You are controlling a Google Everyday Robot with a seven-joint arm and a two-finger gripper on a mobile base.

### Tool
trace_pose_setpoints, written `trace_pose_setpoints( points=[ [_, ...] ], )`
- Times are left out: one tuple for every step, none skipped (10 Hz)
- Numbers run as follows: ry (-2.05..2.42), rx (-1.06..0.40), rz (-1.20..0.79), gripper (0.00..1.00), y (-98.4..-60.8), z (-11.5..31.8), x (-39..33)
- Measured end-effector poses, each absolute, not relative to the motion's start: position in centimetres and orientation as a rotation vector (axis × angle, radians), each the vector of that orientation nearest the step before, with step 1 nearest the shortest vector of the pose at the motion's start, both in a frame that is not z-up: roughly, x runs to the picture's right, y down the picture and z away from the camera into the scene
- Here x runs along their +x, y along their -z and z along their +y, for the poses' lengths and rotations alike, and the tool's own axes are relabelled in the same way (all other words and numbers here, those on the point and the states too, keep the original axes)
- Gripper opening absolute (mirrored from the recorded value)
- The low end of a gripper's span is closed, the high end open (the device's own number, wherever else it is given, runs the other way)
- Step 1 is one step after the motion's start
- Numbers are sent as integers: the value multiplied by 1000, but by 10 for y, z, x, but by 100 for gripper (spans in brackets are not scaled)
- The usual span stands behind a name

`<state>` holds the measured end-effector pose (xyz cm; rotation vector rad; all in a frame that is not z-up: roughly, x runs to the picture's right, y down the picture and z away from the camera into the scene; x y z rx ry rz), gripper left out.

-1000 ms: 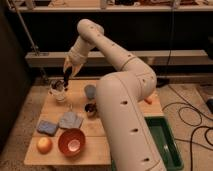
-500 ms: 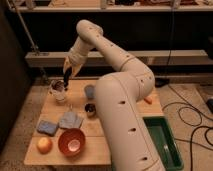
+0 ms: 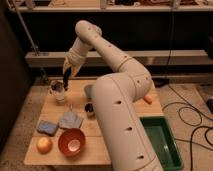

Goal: Place brush in paper cup

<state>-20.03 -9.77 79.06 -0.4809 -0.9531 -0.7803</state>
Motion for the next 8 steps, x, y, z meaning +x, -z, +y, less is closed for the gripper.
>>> trace_pose_setpoints(
  points=[
    [785,-487,-950,0,-792,-98,-202],
    [790,-494,-948,0,-793,-96,-204],
    [792,-497,-946,0,-794,-96,-206],
    [794,-506,-943,0,-796,-94,-205],
    [794,-510,-940,0,-798,-93,-205],
    [796,-516,-936,2,-799,-92,-204],
    [799,-522,-932,10,-800,-90,-206],
    [806,-529,-929,22,-802,-88,-209]
  ],
)
